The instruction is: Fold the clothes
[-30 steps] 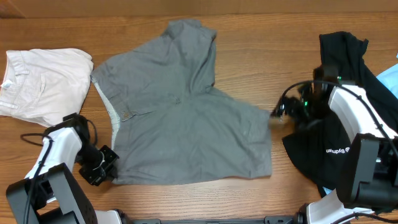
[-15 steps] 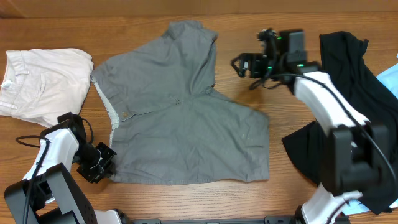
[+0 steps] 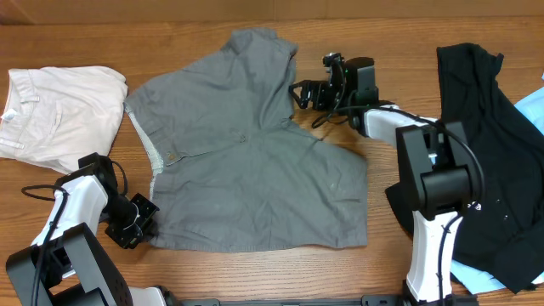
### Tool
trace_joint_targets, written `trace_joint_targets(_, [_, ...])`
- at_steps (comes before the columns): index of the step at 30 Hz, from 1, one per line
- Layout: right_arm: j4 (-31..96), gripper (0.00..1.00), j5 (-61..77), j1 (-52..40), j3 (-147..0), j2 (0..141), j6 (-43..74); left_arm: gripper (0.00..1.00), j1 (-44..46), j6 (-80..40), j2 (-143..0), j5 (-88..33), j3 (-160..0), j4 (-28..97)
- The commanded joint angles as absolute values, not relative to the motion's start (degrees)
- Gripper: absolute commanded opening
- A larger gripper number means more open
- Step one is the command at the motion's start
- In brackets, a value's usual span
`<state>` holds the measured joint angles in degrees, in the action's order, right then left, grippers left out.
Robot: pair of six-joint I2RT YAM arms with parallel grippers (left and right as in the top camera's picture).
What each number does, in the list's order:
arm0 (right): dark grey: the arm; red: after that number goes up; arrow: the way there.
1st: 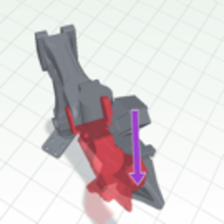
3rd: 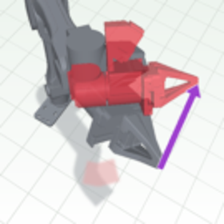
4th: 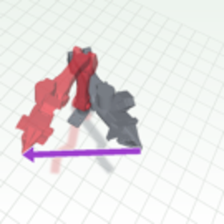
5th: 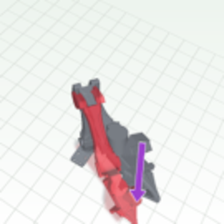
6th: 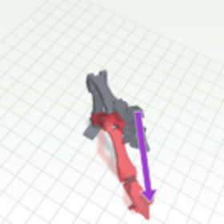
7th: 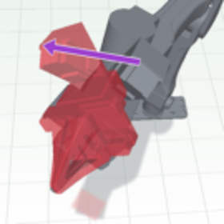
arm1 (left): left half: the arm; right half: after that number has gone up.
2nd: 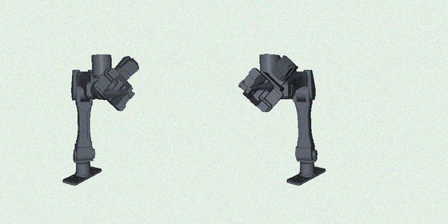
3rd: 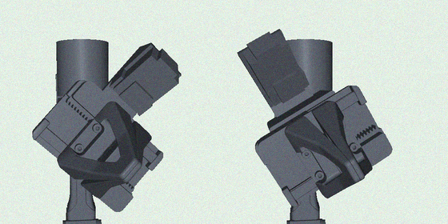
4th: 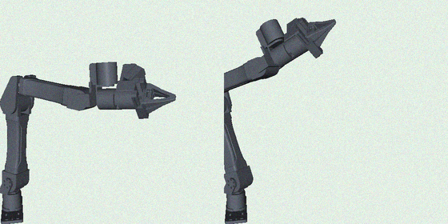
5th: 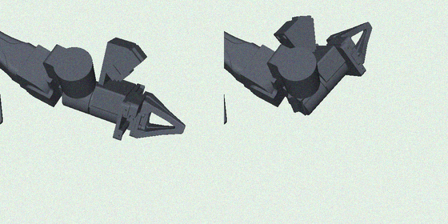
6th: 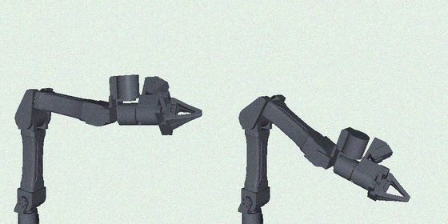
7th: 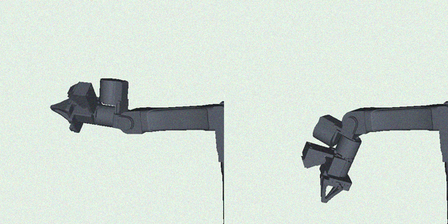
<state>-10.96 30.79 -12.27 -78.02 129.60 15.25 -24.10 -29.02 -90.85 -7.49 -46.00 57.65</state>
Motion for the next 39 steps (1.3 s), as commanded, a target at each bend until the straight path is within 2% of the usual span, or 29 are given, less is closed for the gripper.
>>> trace_joint_targets(1, [-11.0, 0.95, 31.9, -13.8, -80.7, 132.0, 16.8, 0.07, -24.0, -29.8, -89.8, -7.9, -45.9, 57.1])
trace_joint_targets(4, [-11.1, 0.91, 31.5, -14.5, -81.5, 132.7, 16.8, 0.07, -24.0, -29.8, -89.8, -7.9, -45.9, 57.0])
trace_joint_targets(6, [-11.1, 0.84, 30.4, -14.8, -81.5, 132.7, 16.8, 0.07, -24.0, -29.8, -89.8, -7.9, -45.9, 56.9])
trace_joint_targets(7, [-11.1, 0.73, 30.1, -14.9, -81.5, 132.7, 17.0, 0.07, -24.0, -29.8, -89.8, -7.9, -45.9, 56.9])
trace_joint_targets(10, [-11.1, 0.55, 29.6, -14.9, -81.5, 132.7, 17.9, 0.07, -24.0, -29.8, -89.8, -7.9, -45.9, 56.9])
trace_joint_targets(12, [-11.2, 0.36, 29.4, -14.9, -81.5, 132.7, 18.1, 0.07, -24.0, -29.8, -89.8, -7.9, -45.9, 56.9])
trace_joint_targets(15, [-11.1, 0.2, 29.4, -14.8, -81.5, 132.7, 18.1, 0.07, -24.0, -29.6, -89.8, -7.9, -45.9, 56.9])
trace_joint_targets(18, [-10.3, 0.13, 29.5, -13.7, -81.5, 131.3, 18.1, 0.07, -24.0, -29.6, -89.8, -7.9, -45.9, 56.9])
trace_joint_targets(23, [-6.8, 0.12, 27.9, -11.3, -81.6, 122.6, 17.6, 0.07, -24.0, -28.7, -89.8, -7.5, -45.9, 57.0])
trace_joint_targets(27, [5.4, 0.09, 26.8, -11.6, -83.8, 113.9, 14.1, 0.07, -24.0, -28.7, -89.8, -7.5, -45.9, 56.9])
trace_joint_targets(32, [19.5, 0.11, 13.4, -13.5, -84.4, 109.8, 13.3, 0.07, -24.0, -28.7, -89.8, -7.4, -45.9, 56.9])
trace_joint_targets(34, [20.6, 0.21, 13.0, -13.5, -84.4, 111.2, 13.3, 0.07, -24.0, -28.7, -89.8, -7.5, -45.9, 56.9])
trace_joint_targets(36, [20.1, 0.47, 15.9, -13.5, -84.4, 113.6, 13.3, 0.07, -24.0, -28.7, -89.8, -7.5, -45.9, 56.9])
trace_joint_targets(37, [19.5, 0.52, 17.8, -13.5, -84.4, 115.0, 13.3, 0.07, -24.0, -28.7, -89.8, -7.5, -45.9, 56.9])
trace_joint_targets(39, [17.1, 0.54, 21.9, -13.6, -84.4, 118.3, 13.3, 0.07, -24.0, -28.7, -89.8, -7.5, -45.9, 56.9])
